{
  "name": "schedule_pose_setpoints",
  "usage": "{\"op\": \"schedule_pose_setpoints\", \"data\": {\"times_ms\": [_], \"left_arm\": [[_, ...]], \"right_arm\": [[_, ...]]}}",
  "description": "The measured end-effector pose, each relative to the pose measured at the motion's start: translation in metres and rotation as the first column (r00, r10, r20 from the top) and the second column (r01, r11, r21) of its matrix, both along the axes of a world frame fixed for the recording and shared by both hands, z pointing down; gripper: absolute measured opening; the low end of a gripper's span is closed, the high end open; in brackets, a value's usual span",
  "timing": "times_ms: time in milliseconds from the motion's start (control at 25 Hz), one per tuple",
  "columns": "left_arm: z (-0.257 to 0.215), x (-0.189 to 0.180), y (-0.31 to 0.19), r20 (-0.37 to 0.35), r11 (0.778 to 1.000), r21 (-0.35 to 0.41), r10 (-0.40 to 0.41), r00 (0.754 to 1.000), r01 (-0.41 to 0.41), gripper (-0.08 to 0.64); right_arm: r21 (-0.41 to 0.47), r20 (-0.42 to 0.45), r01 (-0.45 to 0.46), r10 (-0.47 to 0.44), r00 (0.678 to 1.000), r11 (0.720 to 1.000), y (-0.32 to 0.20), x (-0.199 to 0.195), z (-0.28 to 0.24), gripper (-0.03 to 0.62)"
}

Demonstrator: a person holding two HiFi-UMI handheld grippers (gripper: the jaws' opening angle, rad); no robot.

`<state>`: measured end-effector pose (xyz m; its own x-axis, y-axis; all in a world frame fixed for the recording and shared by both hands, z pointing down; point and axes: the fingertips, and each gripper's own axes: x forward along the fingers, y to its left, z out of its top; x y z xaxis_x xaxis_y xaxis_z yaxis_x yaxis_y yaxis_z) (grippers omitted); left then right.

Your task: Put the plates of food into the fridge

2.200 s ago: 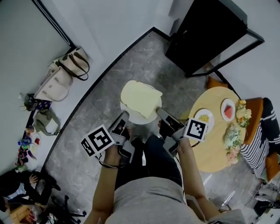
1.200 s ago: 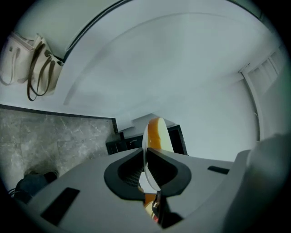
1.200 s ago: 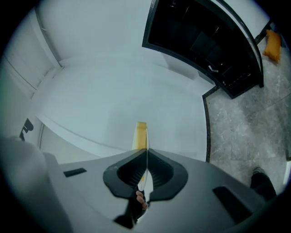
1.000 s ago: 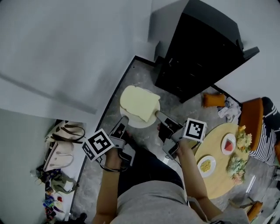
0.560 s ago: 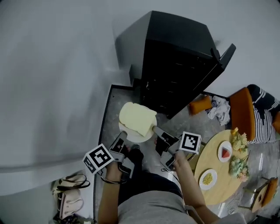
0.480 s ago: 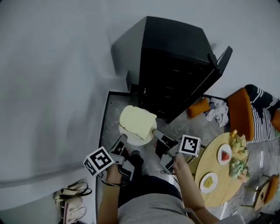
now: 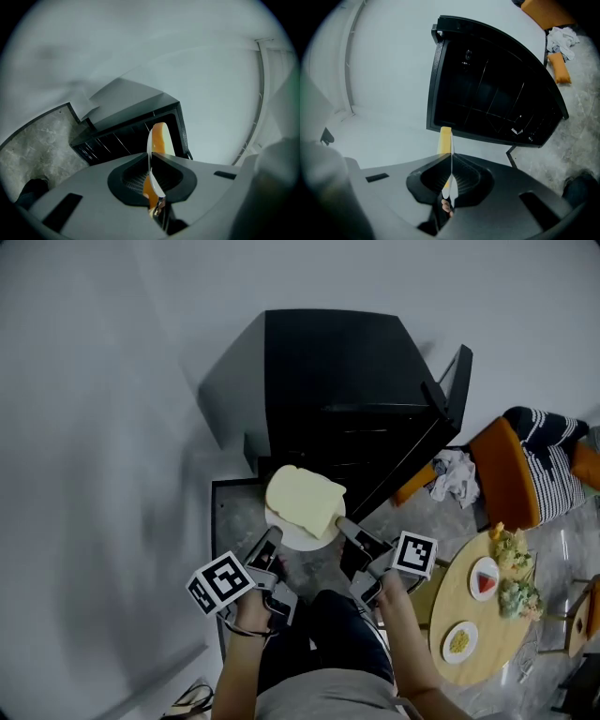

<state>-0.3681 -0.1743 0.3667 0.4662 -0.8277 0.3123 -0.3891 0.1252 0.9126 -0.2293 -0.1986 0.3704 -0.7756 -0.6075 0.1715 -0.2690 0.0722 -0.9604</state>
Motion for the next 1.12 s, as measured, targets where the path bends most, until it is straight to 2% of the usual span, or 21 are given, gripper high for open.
{"op": "schedule_pose_setpoints", "data": {"times_ms": [240,560,920,1120], "left_arm": [[0.005,0.024,-0.044,-0.011,1.0,-0.006,0.03,0.999,-0.03,0.028],[0.016,0.042,-0.102,0.025,0.999,0.026,-0.038,0.999,0.037,0.028],[0.025,0.036,-0.154,0.043,0.994,0.024,-0.111,0.993,0.11,0.028],[0.036,0.033,-0.164,0.064,0.988,0.016,-0.153,0.986,0.152,0.028]], "right_arm": [[-0.004,0.0,-0.067,0.067,0.998,0.998,-0.039,0.024,0.002,0.018],[-0.04,0.017,-0.133,0.134,0.991,0.99,-0.096,0.046,0.02,0.018],[-0.059,0.019,-0.123,0.124,0.992,0.991,-0.155,0.039,0.032,0.018],[-0.052,-0.007,-0.088,0.088,0.996,0.995,-0.173,0.033,0.041,0.02]]}}
